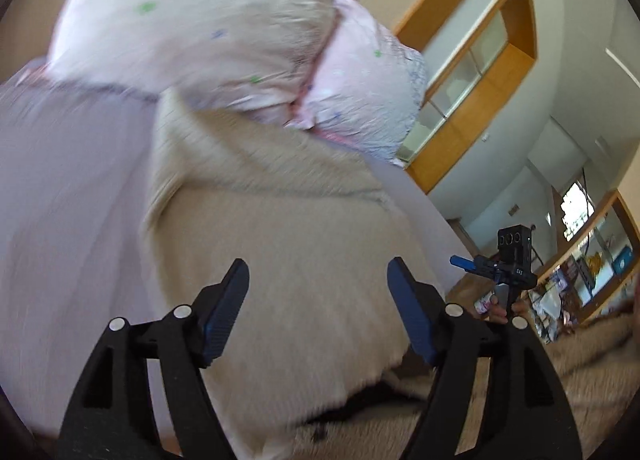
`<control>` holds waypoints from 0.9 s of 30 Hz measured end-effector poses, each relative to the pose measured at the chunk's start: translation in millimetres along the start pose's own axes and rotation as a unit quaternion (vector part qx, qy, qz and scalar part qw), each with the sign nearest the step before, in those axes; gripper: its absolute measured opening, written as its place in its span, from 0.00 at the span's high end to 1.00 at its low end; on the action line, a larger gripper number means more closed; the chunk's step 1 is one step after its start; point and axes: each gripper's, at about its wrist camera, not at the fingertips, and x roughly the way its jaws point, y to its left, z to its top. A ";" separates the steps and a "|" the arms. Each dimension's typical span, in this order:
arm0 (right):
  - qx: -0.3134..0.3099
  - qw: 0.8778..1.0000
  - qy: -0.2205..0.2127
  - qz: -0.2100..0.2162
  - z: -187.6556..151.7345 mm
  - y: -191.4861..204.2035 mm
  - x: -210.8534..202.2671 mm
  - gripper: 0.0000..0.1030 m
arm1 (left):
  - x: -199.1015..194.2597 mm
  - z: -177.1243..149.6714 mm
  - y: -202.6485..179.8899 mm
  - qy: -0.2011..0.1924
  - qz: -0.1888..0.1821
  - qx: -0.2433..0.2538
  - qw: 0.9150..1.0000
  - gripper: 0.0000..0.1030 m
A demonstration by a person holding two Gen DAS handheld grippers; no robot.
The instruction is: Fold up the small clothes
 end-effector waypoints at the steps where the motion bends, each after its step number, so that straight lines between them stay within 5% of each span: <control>1: 0.008 1.000 0.013 0.008 -10.1 -4.0 0.1 0.13 | -12.8 -17.5 7.5 0.001 0.009 -0.014 1.000 0.31; 5: 0.052 0.997 0.053 0.021 -44.4 -22.7 10.4 0.14 | -32.6 -77.6 37.3 0.014 0.027 -0.081 0.996 0.31; 10: 0.096 0.992 0.060 0.061 -65.0 -40.5 39.3 0.24 | -9.4 -100.5 50.7 0.033 0.011 -0.102 0.994 0.31; 15: 0.110 0.986 0.046 0.117 -73.6 -44.2 62.3 0.65 | 21.6 -105.6 55.8 0.044 -0.020 -0.125 0.991 0.41; 16: 0.108 0.986 0.047 0.122 -73.8 -43.2 64.9 0.84 | 25.1 -105.7 55.5 0.044 -0.027 -0.131 0.990 0.53; 17: 0.104 0.986 0.046 0.125 -75.5 -41.3 66.1 0.90 | 29.3 -105.9 55.7 0.044 -0.036 -0.138 0.989 0.74; 19: 0.088 0.987 0.036 0.132 -73.7 -32.6 60.7 0.91 | 30.6 -108.4 55.9 0.048 -0.041 -0.150 0.987 0.93; 23: 0.045 0.986 -0.013 0.159 -45.4 -5.2 30.6 0.92 | 13.5 -92.0 49.4 0.004 -0.081 -0.171 0.982 0.94; 27: -0.042 0.985 -0.081 0.149 26.2 37.5 9.9 0.92 | -5.6 -23.5 30.0 -0.049 -0.077 -0.110 0.990 0.94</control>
